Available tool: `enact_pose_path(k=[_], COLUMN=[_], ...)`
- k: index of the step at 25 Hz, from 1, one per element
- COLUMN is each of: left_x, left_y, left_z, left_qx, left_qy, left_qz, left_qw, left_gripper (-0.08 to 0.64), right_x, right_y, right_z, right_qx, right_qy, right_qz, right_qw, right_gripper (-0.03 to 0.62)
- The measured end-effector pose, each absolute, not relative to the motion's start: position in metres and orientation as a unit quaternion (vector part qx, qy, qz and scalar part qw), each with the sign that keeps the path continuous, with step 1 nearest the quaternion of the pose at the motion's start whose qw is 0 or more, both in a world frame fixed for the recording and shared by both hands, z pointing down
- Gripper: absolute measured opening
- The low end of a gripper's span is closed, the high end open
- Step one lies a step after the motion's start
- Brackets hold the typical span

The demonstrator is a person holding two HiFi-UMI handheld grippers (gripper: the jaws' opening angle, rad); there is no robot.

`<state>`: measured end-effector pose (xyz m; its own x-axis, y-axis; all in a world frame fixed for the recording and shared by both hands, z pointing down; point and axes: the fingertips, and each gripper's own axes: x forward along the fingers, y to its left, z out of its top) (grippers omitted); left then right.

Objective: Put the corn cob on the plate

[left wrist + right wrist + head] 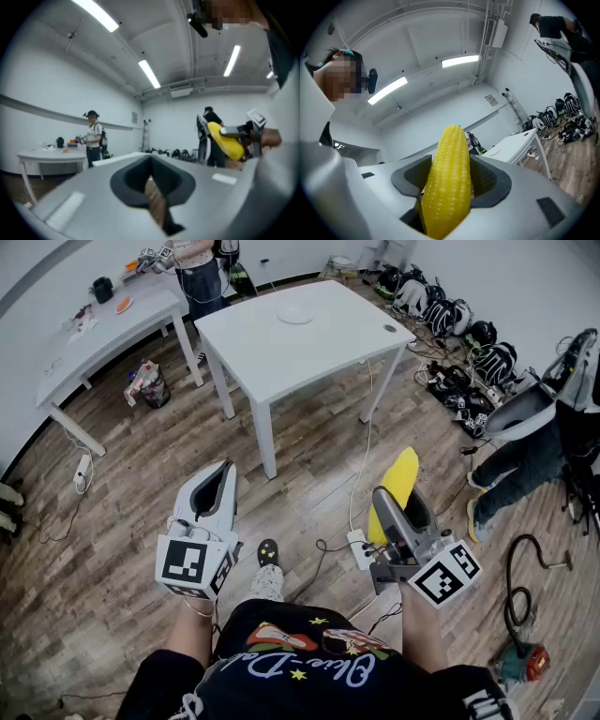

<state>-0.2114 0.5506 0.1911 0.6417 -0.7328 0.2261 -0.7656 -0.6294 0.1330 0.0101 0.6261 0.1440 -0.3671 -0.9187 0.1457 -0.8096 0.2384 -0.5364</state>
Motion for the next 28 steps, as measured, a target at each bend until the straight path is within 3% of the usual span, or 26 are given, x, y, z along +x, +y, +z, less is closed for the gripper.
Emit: enact_pose_path(k=[15,28], left_x=[-0.232,-0.082], left_y=[0.314,0.095], left_z=[0.277,0.354], left_qx=[0.886,0.872], left_qy=[-0.426,-0.454], left_qz=[0.081,0.091], left_qw=[0.163,0.158], left_gripper=[-0.012,-0.012], right_x=[-0.027,0.095], right_y=[0.345,0.105], right_z=[0.211,0.308], right_qx=[-0.523,-0.486], right_qy=[0.786,0.803], right_qz=[-0.306,-0.330], right_qw=[0.117,0.099], right_gripper=[0.261,0.261])
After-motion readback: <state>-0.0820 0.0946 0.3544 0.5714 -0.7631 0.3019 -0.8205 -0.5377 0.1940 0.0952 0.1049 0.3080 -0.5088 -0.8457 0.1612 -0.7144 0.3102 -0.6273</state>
